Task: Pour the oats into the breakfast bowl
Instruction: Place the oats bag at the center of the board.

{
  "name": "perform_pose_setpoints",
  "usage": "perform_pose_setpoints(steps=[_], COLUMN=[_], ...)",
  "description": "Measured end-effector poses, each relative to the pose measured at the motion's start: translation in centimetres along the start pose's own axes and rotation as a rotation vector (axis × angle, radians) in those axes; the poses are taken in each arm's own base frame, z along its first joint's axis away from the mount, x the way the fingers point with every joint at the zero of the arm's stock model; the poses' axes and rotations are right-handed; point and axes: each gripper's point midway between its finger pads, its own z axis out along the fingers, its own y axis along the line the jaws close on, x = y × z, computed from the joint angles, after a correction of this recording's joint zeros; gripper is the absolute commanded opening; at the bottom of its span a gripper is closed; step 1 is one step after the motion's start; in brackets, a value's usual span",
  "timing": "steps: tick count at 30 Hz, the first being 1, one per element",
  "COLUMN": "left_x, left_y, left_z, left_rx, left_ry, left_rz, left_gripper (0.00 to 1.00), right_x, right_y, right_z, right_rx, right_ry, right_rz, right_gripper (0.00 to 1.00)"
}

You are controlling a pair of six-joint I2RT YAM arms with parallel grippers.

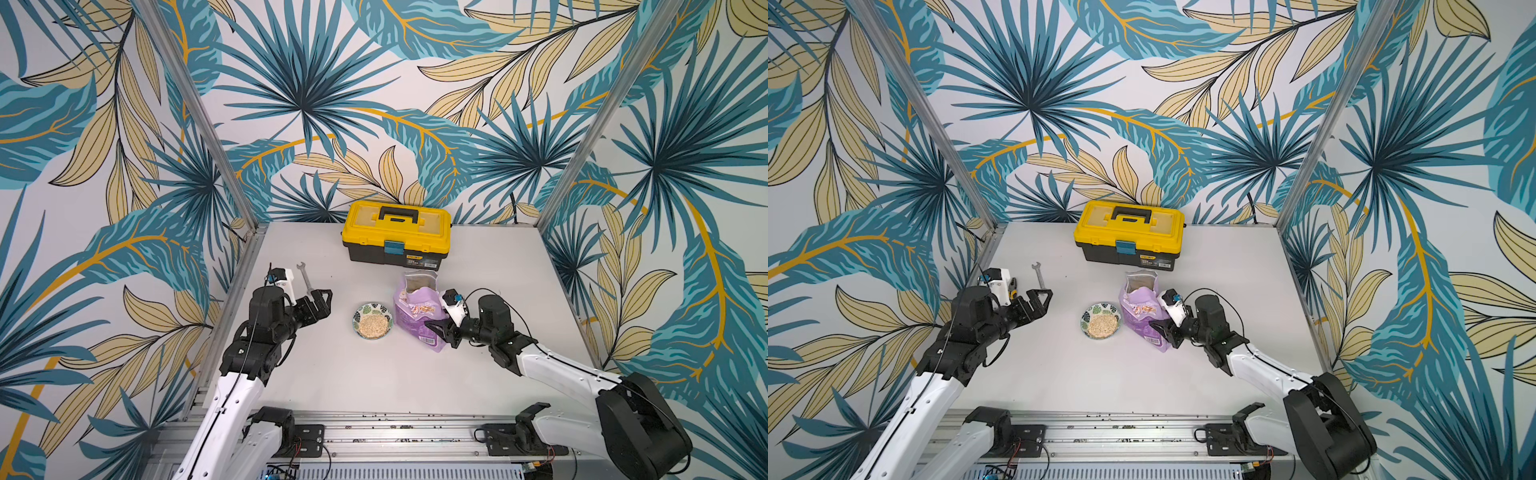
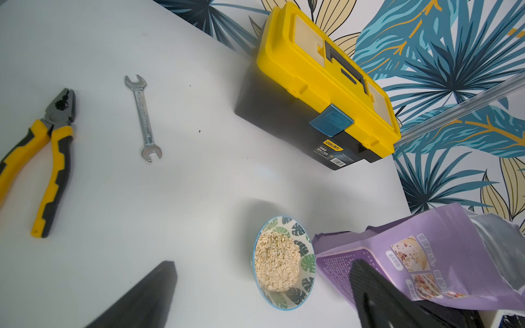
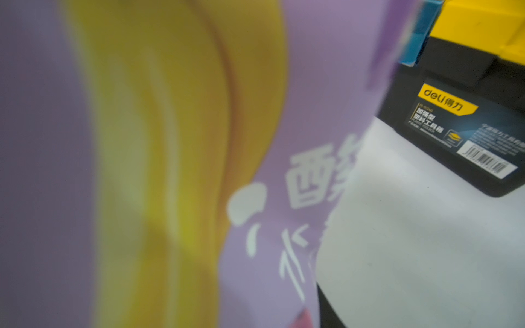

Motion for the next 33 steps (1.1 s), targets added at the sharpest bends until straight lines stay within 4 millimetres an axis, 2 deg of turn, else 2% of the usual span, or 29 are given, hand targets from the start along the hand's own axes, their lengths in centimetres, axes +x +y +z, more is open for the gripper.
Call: perform_pose_setpoints(steps=[8,12,16,19,24,29,33], left_x=[0.6,0.7,0.7,0.7,0.3,-0.4,-1.0], left_y=[0.1,-0.1,0.0,-0.1,-0.3,-0.3,-0.5], left_z=[-0.2,-0.3,-0.3,-0.3,-0.3,-0.1,0.3], left_rx=[0.011,0.022,0.022,0.023,0.029,0.025,0.030], left_ry=[0.003,0.005,0.005,0.003,-0.015,-0.043,-0.062], left_rz=[0.012,0.029,0.051,0.068,0.092,0.115,0.130], left_gripper=[1.00,1.00,1.00,1.00,1.00,1.00,1.00], right_x=[2.1,2.4,2.4,1.5,-1.6,-3.6,-5.1], right_y=[0.0,0.1,0.1,0.1,0.3,0.6,0.9], right_z=[0.7,0.8,0.7,0.4,-0.5,-1.0,-1.6], right_rx=[-0.027,-0.034,-0.031,-0.025,-0.022,-0.037,-0.039], right_ry=[-0.057,-0.069,-0.077,-0.103,-0.173,-0.192,-0.195], right_rz=[0.018,0.007,-0.018,-0.048,-0.109,-0.135,-0.148], right_gripper=[0.28,0.35,0.47,0.57,0.71,0.85,0.91])
